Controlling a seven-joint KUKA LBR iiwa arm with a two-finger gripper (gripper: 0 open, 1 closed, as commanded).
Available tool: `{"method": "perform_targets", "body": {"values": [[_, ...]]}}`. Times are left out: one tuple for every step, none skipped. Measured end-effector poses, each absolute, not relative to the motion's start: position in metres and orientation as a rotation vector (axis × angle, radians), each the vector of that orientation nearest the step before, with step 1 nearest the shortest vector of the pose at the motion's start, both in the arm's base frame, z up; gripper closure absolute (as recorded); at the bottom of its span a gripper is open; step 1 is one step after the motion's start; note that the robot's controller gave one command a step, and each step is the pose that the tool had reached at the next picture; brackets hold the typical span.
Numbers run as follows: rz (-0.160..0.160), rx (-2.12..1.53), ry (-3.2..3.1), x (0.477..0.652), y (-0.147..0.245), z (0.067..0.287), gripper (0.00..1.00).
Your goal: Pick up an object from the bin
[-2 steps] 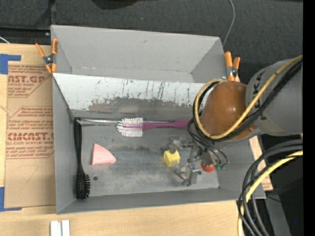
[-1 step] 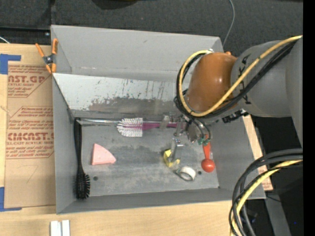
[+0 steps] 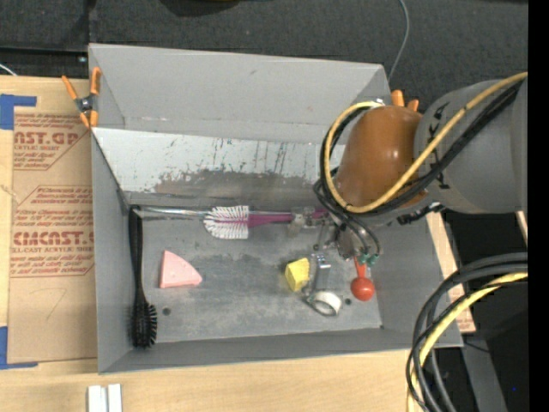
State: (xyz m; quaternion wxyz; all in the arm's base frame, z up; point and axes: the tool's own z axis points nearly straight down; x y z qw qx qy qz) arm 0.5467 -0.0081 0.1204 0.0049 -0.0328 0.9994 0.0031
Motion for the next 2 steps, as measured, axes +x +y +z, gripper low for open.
{"method": "perform_targets", "body": {"values": [[0.012, -0.122, 3.129, 0.498, -0.013, 0.068, 0.0], [0.003, -0.735, 3.038, 0.481, -0.017, 0.07, 1.0]]}}
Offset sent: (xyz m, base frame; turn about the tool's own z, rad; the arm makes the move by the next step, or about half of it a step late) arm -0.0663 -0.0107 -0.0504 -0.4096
